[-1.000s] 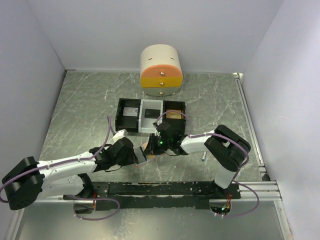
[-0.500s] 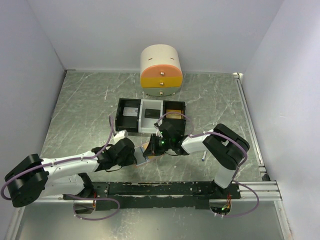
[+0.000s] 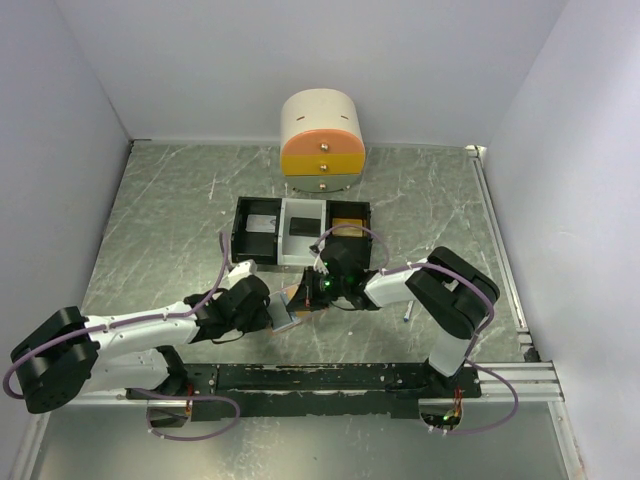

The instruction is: Take the credit cards out of the card holder

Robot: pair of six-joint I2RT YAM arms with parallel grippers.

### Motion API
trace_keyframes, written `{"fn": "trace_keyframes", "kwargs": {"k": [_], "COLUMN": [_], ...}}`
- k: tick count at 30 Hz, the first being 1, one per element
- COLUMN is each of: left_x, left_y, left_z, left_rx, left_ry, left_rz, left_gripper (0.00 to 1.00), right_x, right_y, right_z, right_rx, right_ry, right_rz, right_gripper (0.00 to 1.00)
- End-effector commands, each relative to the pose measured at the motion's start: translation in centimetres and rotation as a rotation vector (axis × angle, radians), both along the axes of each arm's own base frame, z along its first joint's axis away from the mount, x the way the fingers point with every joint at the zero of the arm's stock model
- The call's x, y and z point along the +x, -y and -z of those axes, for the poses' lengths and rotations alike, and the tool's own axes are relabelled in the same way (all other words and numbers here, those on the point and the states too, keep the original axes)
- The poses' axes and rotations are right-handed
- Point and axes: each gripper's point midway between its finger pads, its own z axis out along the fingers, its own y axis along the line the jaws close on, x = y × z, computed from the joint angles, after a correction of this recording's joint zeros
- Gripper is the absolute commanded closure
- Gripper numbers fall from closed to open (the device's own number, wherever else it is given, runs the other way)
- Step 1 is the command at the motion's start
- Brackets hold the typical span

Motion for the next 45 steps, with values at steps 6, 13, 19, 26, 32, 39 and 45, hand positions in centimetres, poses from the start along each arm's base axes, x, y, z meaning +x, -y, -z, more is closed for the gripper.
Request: {"fn": "trace_keyframes", "kwargs": {"k": [6,13,19,26,32,39,45], "left_x": [-0.6,-0.6,0.0,1.2,1.2,0.9,0.3], "left_y": [-0.6,-1.0,0.0,4.1,4.8,1.8,1.4], "left_z": [1.0,0.7,-1.3,-7.3,-6.0,-1.0,0.3], "left_rx": [0.035,0.044,-0.006,-0.23,-0.234,-0.039,-0.033], "left_ry": [-0.024,-0.018,0.016,0.146,0.12,0.026,-0.002], "left_rz": [0.011,0.001,0.015,0.105,0.11,0.02,0.024], "left_gripper": [0.78,0.78,0.72,0.56,0.55,0.62,0.67], "right_x": [0.6,0.8,0.7,0.8,0.8,0.7,0.5], "right_y": [1.0,1.7,1.6,1.7,1.6,1.6,1.3], "right_z": [-0.7,-0.6,-0.4,-0.1,-0.1,-0.3,-0.7], "right_rx": [0.018,0.004,0.017,-0.001,0.006,0.014,0.038], "right_ry": [0.004,0.01,-0.005,-0.006,-0.006,-0.007,-0.01], "right_rz": [0.017,0.033,0.032,0.035,0.033,0.034,0.017], "right_gripper": [1.0,1.0,1.0,1.0,1.0,1.0,1.0]}}
